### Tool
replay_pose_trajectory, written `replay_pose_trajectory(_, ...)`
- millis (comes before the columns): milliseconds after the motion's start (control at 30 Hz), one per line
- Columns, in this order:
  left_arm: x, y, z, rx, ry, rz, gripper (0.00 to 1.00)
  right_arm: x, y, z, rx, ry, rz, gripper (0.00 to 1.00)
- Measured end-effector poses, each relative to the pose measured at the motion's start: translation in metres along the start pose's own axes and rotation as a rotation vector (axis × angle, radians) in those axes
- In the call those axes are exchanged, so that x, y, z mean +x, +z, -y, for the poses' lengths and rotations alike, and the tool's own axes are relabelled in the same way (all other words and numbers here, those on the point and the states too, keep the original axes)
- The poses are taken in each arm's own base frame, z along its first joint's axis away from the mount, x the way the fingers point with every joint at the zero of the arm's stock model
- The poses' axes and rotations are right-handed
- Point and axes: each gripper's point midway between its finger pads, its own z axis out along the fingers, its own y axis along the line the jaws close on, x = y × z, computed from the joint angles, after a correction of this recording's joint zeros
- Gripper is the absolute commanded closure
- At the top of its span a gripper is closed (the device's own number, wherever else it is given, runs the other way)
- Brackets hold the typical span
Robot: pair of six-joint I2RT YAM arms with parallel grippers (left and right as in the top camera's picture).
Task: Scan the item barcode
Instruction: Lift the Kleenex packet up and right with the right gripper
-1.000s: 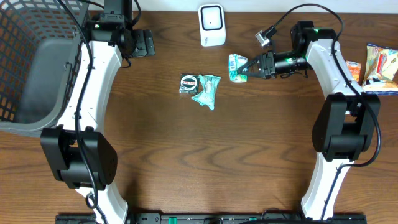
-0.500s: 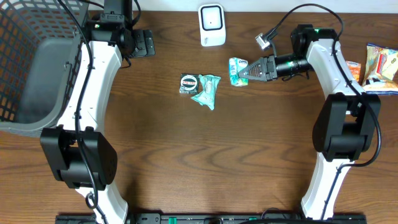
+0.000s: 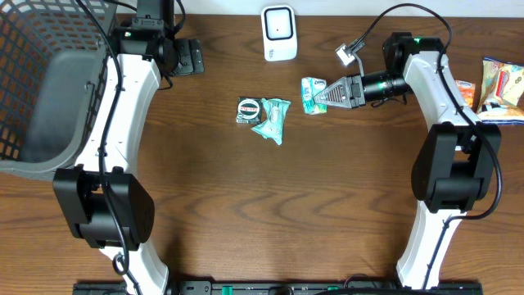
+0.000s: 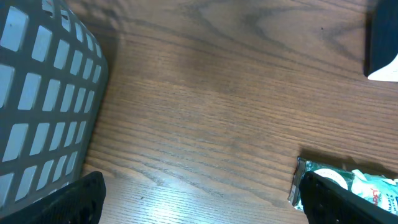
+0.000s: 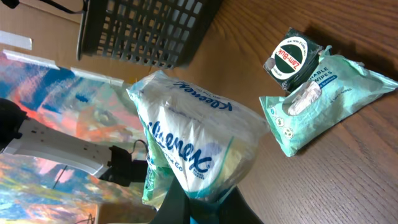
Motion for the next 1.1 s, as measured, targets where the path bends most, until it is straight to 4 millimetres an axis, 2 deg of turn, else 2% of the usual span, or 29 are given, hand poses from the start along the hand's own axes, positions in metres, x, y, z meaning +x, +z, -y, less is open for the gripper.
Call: replay_pose_trajectory(1100, 0.0, 0.0, 0.0, 0.0, 0.0, 0.0, 0.02, 0.0041, -0.0001, 0.0058, 0.033, -0.034, -0.025, 0.99)
